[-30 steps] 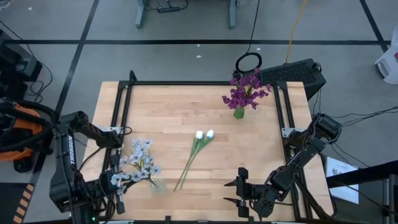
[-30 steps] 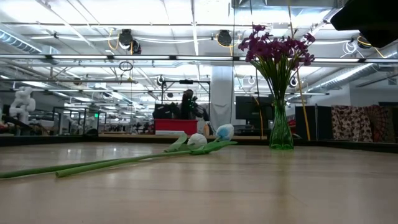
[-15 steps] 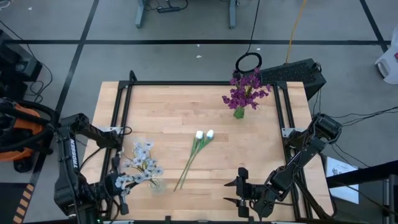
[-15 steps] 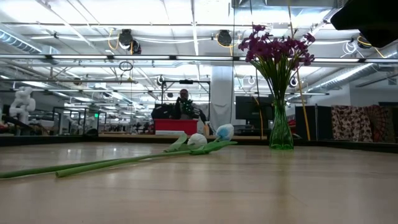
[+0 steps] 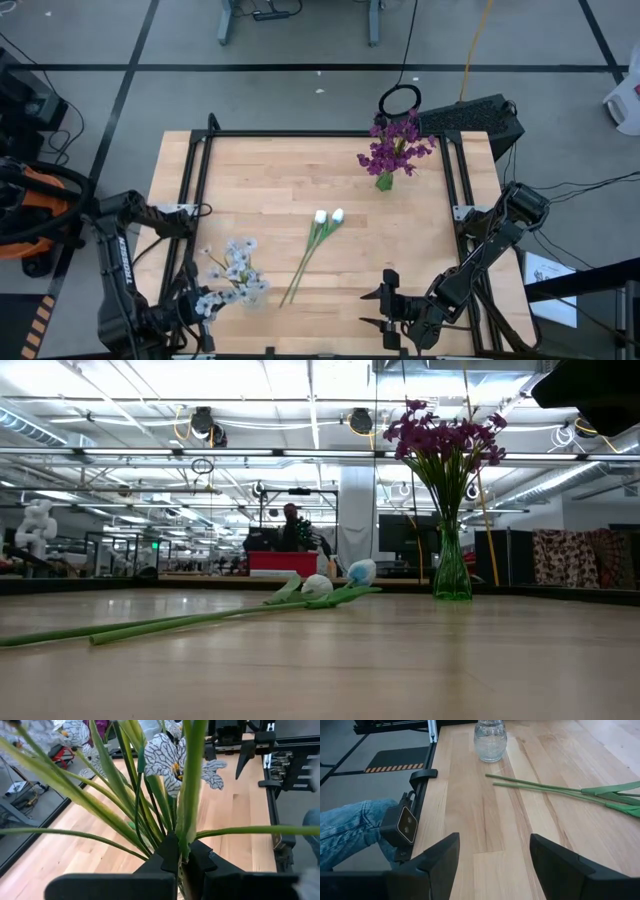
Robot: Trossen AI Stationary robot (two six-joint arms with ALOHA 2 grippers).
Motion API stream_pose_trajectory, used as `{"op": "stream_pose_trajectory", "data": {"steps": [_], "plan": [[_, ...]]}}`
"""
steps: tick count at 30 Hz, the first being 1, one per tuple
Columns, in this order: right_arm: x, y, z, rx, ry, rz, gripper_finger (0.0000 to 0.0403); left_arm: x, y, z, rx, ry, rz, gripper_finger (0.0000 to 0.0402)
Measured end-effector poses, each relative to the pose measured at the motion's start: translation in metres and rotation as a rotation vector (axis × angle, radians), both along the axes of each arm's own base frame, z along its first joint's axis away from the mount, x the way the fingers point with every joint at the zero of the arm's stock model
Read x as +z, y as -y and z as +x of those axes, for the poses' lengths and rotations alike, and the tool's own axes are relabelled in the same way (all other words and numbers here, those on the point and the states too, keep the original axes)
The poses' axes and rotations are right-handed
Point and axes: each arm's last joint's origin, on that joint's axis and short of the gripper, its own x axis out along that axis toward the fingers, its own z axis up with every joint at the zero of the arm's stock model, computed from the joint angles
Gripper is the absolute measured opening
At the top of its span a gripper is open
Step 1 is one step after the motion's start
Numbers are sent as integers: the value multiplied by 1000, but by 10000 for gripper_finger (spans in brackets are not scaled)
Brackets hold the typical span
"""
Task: Sort flowers into vase by color
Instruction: Put the dark white flower into the transparent vase
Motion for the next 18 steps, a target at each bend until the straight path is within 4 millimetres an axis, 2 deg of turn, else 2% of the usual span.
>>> {"op": "stream_pose_trajectory", "data": {"steps": [18], "plan": [[0, 0, 0, -1, 0, 1, 233, -35, 20, 15, 26, -39, 91, 13]]}}
